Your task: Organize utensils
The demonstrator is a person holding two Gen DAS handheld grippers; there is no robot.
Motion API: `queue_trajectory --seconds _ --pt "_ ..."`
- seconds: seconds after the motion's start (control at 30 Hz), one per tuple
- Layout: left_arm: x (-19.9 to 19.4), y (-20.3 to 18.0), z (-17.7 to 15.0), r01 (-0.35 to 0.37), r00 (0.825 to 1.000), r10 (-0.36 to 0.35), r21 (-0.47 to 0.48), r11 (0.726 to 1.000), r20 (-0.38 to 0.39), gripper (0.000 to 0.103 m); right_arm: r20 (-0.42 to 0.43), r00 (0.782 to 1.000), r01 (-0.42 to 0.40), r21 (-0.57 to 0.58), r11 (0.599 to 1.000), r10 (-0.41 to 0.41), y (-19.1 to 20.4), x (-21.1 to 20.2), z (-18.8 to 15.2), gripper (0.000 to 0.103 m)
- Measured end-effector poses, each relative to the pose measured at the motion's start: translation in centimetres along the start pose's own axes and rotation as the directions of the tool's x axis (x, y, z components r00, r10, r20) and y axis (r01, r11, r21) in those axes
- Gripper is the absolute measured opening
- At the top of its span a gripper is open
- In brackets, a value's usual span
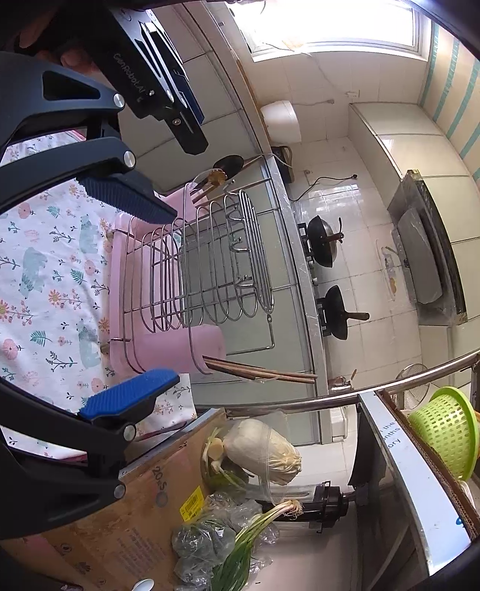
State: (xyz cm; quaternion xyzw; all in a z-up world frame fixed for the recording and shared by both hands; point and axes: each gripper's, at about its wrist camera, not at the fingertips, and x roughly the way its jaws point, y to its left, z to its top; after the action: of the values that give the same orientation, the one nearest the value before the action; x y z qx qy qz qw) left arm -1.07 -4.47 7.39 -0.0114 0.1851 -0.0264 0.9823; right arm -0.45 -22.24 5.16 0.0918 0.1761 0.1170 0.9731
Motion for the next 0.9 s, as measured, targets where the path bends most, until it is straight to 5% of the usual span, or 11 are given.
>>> queue_trajectory --seconds 0.43,0.9 --pt "0.6 -0.4 -1.6 0.039 0.993 -0.048 -0.086 0.995 -0.104 0.043 -0.048 0.999 0.02 0.009 1.0 -0.02 -1.1 -0.7 -1.0 0.081" --pt "-0.9 0.9 -2.6 0.064 0.988 -0.072 -0.064 0.996 -0.139 0.043 -0.062 0.998 0.028 0.015 0.999 -0.027 0.7 -2.0 -2.0 0.082"
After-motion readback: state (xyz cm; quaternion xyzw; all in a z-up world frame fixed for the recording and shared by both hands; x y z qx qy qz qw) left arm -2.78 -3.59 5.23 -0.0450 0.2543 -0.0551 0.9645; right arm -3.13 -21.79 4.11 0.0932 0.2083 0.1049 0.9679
